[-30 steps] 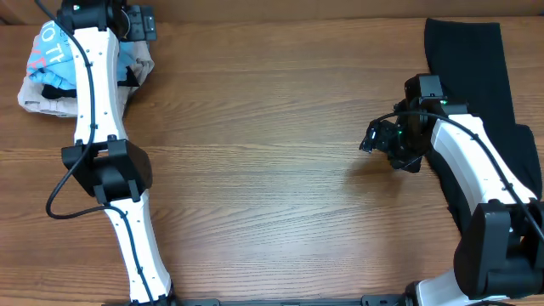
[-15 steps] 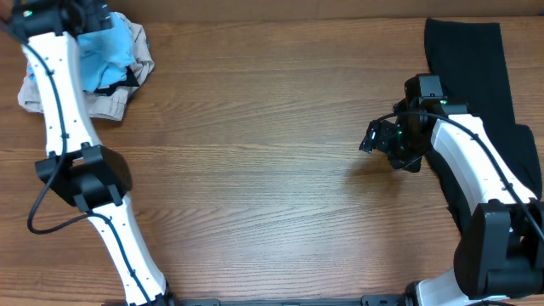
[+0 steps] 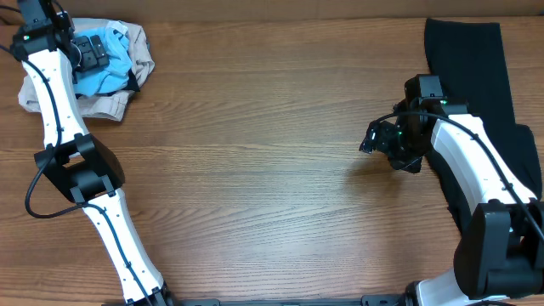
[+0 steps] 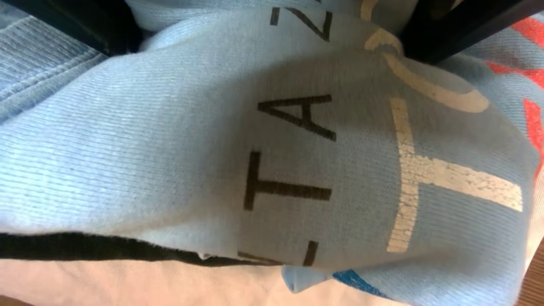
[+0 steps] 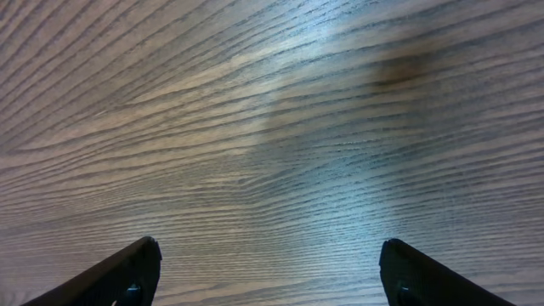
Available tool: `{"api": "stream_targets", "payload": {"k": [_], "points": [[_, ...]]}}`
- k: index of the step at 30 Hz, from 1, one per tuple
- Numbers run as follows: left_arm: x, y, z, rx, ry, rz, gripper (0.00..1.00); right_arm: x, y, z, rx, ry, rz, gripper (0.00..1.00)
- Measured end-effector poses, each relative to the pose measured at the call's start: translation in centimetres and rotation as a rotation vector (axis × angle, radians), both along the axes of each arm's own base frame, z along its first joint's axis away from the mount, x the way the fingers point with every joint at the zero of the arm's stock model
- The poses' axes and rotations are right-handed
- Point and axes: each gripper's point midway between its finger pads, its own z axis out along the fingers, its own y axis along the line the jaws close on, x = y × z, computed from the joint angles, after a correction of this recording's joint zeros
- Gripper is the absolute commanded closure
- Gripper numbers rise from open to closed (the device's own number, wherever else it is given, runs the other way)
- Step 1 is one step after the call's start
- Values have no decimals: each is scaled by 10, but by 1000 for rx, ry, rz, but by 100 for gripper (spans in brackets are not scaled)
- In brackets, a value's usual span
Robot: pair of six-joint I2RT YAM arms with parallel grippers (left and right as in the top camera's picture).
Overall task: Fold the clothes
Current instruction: 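Lower the bundle onto the clothes stack and open the left gripper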
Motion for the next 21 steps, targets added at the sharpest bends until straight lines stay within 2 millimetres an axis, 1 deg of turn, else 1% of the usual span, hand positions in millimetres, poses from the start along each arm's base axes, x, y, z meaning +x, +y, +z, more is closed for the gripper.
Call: {"api": "stream_targets", "payload": {"k": [2, 4, 5, 6, 8, 10, 11, 13, 14, 15, 16, 17, 18, 20, 21], "points": [[1, -1, 5, -2, -10, -3, 0, -2, 0, 1, -1, 5, 8, 14], [-1, -3, 17, -5, -23, -8, 0, -4, 0, 4, -3, 14, 22, 14], [-2, -5, 26, -9, -29, -12, 0, -2, 0, 10, -5, 12, 27, 14], [-4, -7, 37, -12, -41, -16, 0, 1, -1, 17, -9, -1, 31, 14], [-8, -14, 71, -11, -88, -30, 0, 13, -3, 38, -25, -39, 36, 14], [-15, -24, 128, 4, -174, -49, 0, 24, -6, 66, -45, -94, 37, 14], [-23, -30, 162, 15, -225, -60, 0, 29, -8, 82, -57, -118, 36, 14], [-47, -49, 243, 56, -354, -84, 0, 36, -12, 121, -84, -183, 32, 15], [-61, -58, 283, 82, -428, -95, 0, 38, -14, 142, -95, -222, 31, 15], [-79, -70, 323, 108, -505, -109, 0, 38, -16, 164, -104, -257, 27, 0], [-99, -81, 363, 137, -586, -121, 0, 36, -18, 187, -112, -297, 21, 0], [-121, -93, 398, 162, -661, -135, 0, 36, -18, 211, -117, -352, 22, 0], [-148, -106, 433, 188, -738, -148, 0, 35, -19, 238, -122, -415, 15, 0], [-187, -121, 475, 224, -837, -159, 0, 33, -21, 288, -127, -562, 3, 0], [-205, -127, 491, 240, -877, -161, 0, 31, -21, 308, -129, -623, -3, 0]]}}
